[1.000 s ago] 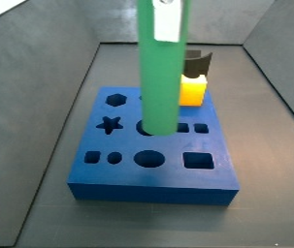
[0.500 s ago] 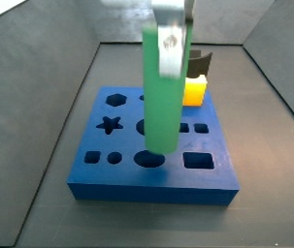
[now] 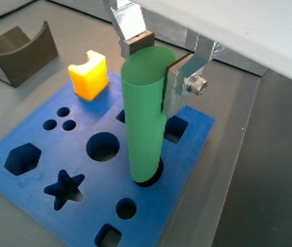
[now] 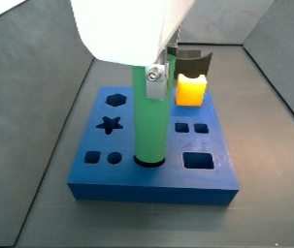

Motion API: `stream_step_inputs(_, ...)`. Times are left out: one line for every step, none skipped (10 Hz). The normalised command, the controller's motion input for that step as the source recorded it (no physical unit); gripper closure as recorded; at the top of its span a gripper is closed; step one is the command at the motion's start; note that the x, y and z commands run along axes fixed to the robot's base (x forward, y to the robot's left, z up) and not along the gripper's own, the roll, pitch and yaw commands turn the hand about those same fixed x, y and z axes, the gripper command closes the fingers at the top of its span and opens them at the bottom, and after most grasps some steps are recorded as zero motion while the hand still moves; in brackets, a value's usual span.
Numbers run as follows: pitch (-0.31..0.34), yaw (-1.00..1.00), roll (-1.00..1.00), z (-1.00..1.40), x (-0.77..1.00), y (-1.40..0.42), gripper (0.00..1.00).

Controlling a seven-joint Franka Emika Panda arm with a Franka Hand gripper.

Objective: Pick up the oval object. Move up. Move to above the board. Insert the oval object.
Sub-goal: Insert the oval object.

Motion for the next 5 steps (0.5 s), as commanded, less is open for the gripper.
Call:
stream_step_inputs(0.006,0.00,0.00,-0.18,0.00,-0.13,1.00)
stream_step_inputs(0.000,0.00,0.00,-0.14,0.00,-0.28,1.00)
stream_step_inputs(0.000,0.04,0.00,-0.08,0.21,-0.31,1.00)
stream_step_inputs(0.000,0.03,0.00,-0.13,0.29,-0.24,1.00)
stream_step_inputs(0.000,0.02,0.00,-0.33,0.18,-0.15,1.00)
